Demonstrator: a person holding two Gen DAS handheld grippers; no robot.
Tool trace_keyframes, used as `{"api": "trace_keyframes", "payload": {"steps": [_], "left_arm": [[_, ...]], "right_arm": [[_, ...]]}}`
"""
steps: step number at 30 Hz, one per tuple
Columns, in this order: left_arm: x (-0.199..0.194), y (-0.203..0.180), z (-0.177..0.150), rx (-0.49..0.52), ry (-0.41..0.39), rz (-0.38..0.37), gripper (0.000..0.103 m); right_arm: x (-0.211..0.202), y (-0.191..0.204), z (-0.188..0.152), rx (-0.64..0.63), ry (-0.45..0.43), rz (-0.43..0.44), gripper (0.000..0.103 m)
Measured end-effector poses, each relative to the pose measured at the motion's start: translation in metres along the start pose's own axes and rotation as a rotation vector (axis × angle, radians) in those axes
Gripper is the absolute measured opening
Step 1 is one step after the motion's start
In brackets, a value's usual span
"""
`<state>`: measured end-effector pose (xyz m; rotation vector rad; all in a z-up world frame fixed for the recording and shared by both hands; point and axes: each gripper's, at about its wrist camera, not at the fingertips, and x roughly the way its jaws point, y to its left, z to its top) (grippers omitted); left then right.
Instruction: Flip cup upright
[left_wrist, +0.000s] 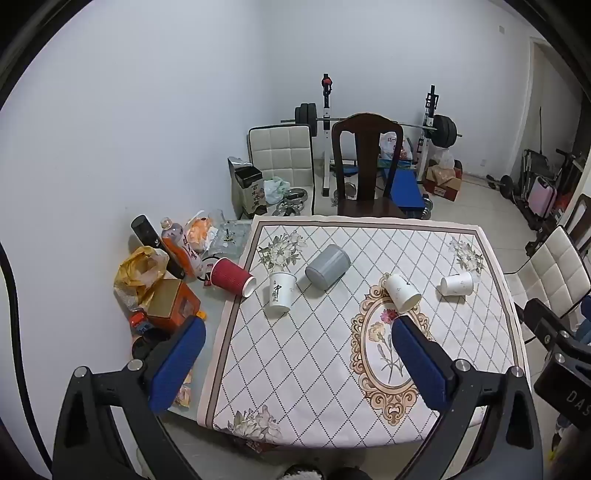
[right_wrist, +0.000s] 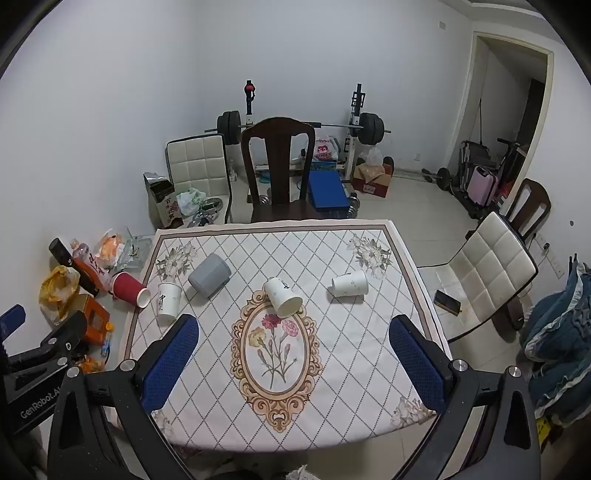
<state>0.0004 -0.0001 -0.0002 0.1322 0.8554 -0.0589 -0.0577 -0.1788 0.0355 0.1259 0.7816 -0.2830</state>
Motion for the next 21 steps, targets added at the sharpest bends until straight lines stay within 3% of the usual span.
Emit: {"api": "trace_keyframes", "payload": {"steps": [21], "left_arm": [[-0.008,-0.014,-0.001,0.002,-0.015,-0.02,0.103]], "right_arm": [[-0.006,-0.006,0.009,-0.025,-0.003,-0.021,0.103]]}}
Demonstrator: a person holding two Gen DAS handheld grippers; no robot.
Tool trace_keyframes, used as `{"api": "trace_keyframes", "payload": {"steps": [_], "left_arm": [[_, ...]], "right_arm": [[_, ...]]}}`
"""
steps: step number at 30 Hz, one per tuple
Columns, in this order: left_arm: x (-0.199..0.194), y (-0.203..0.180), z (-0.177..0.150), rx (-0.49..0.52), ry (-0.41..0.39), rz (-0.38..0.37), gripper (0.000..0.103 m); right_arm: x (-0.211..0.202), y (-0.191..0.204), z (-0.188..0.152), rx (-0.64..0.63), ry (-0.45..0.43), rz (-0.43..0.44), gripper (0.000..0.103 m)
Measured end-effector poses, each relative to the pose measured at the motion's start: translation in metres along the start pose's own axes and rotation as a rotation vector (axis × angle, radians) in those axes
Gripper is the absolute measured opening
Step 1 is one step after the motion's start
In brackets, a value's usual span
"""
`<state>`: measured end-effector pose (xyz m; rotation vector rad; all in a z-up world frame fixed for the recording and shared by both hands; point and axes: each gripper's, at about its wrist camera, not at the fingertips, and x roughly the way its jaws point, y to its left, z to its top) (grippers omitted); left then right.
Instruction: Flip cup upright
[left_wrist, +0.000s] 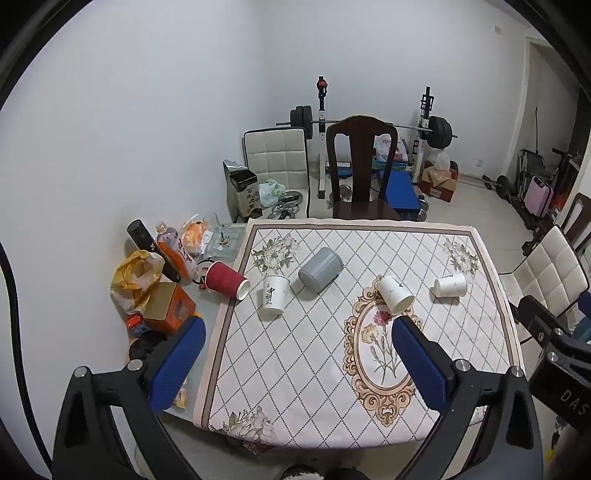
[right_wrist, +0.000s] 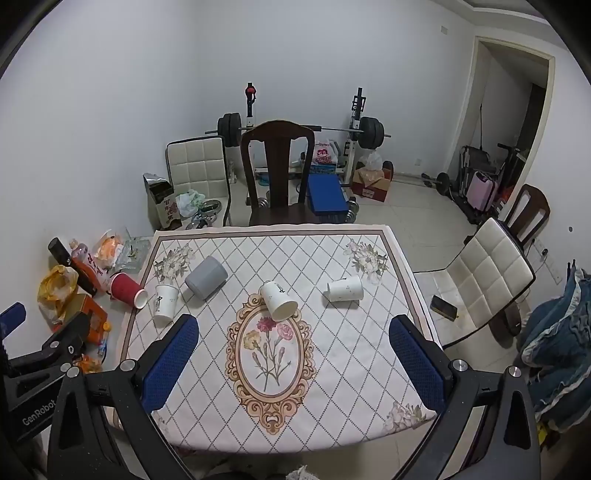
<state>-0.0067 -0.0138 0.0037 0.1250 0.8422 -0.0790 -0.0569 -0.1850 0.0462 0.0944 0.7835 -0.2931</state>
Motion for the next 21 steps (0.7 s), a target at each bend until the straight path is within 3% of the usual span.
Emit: {"api": "trace_keyframes", "payload": {"steps": [21], "left_arm": [[-0.001,-0.005,0.016,-0.005,-0.003,-0.006,0.103]], "right_arm": [[0.002,-0.012,0.002,0.007,-0.004,-0.016,0.103]]}}
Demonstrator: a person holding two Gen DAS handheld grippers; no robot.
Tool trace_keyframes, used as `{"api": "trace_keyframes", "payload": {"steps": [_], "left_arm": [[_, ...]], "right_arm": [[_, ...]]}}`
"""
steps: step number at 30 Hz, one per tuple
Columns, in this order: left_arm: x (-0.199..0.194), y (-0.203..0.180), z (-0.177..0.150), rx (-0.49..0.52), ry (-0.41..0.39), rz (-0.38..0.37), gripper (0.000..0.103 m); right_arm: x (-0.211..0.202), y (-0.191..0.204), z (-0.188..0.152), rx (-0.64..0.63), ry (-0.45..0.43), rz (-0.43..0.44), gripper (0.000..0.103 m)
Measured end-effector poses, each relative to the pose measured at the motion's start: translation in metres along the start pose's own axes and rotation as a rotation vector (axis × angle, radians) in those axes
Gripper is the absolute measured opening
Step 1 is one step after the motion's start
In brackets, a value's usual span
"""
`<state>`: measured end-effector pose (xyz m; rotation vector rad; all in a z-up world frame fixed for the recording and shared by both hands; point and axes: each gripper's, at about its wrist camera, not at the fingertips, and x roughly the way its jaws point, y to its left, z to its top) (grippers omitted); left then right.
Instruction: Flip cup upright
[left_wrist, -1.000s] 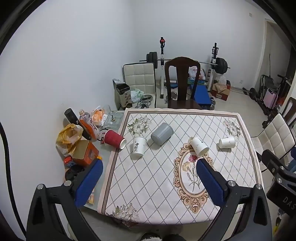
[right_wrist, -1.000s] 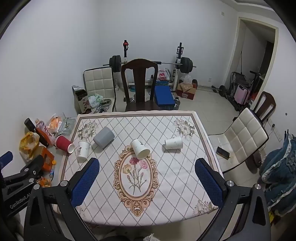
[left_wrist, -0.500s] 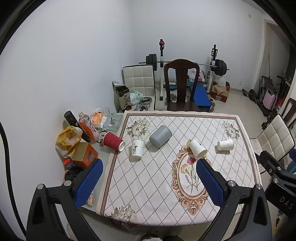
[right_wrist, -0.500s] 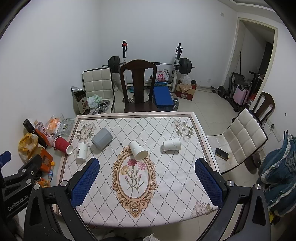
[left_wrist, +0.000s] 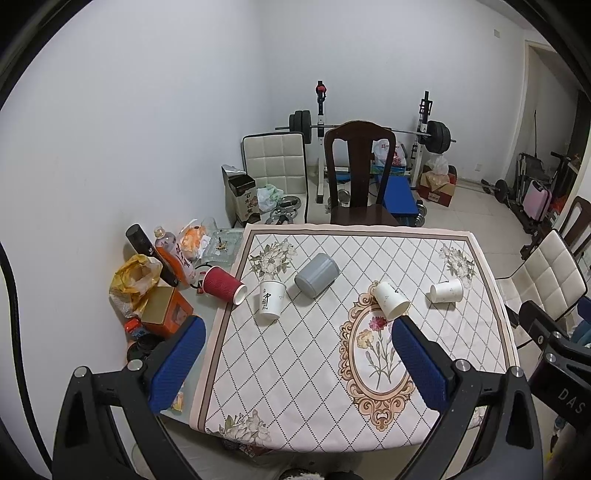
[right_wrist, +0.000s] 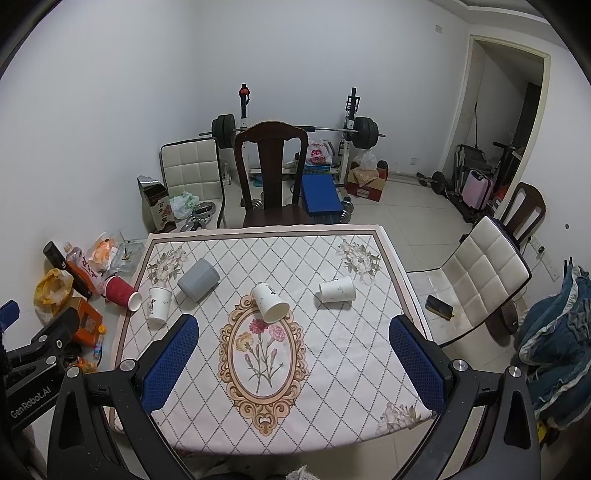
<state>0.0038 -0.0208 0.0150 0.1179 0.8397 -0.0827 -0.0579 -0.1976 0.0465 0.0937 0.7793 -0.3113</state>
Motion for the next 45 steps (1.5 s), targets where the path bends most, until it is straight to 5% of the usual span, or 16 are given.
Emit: {"api": "trace_keyframes", "payload": {"steps": [45], "left_arm": [[0.002,-0.009,-0.01,-0.048,0.024,0.009,0.103]], "right_arm": [[0.008,-0.017,-0.011,0.026,0.025,0.021,0.103]]}}
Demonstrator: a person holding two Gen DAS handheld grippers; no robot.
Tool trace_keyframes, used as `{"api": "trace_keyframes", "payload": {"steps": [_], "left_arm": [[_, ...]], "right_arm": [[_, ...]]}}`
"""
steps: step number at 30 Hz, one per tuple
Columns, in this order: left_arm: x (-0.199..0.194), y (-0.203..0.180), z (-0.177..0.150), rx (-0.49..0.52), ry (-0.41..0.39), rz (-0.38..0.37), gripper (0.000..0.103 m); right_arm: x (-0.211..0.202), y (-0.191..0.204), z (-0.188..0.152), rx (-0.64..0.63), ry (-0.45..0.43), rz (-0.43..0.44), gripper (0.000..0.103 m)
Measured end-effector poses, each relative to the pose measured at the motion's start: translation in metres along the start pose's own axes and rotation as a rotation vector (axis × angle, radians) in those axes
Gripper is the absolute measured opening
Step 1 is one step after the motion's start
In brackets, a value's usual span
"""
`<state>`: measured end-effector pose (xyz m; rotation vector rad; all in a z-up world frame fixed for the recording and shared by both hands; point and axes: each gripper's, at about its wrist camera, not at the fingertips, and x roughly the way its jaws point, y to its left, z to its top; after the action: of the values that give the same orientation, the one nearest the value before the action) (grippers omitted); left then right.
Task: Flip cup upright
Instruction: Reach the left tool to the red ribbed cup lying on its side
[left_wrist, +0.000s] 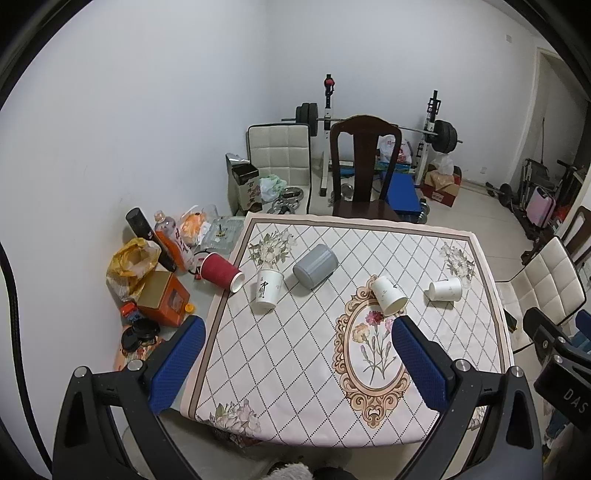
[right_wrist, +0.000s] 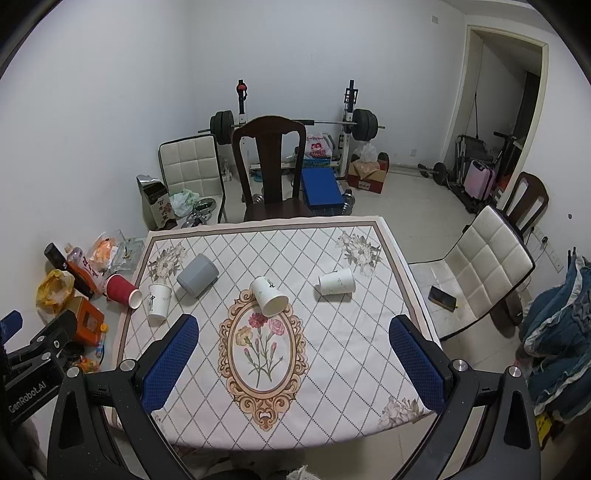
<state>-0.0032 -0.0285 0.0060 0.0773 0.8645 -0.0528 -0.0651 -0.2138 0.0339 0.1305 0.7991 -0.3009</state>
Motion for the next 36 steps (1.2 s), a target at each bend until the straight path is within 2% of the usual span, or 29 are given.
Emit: {"api": "trace_keyframes", "payload": {"steps": [5,8,12,17,21,25,27,30,36], "left_arm": [[0.02,0.001,-0.005,-0.027,0.04,0.015,0.103],[0.043,0.008,-0.01,-0.05,0.063,0.077,0.103],[0.084,0.027,-0.018,-0.068,0.133,0.151,0.103],[0.156,0.07,-0.019,-0.118,0.252,0.229,0.103],[0.217,0.105,-0.013,-0.164,0.348,0.238,0.103],[0.282,0.148,0.001,-0.256,0.429,0.218,0.103],[0.315,0.169,0.008,-0.318,0.459,0.211,0.102],[0.364,0.193,0.016,-0.411,0.514,0.192,0.102],[0.439,0.208,0.028,-0.49,0.586,0.142,0.102]], "right_arm": [[0.024,-0.005,-0.002,0.008,0.047,0.046,0.103],[0.048,-0.002,-0.003,0.0,0.092,0.083,0.103],[0.099,0.023,-0.008,-0.044,0.177,0.102,0.103],[0.175,0.065,-0.019,-0.092,0.299,0.11,0.103],[0.249,0.109,-0.025,-0.12,0.395,0.093,0.103],[0.317,0.156,-0.026,-0.155,0.489,0.087,0.102],[0.351,0.179,-0.025,-0.169,0.523,0.068,0.096],[0.4,0.203,-0.025,-0.161,0.572,0.034,0.092],[0.461,0.234,-0.027,-0.113,0.638,0.003,0.089]]}}
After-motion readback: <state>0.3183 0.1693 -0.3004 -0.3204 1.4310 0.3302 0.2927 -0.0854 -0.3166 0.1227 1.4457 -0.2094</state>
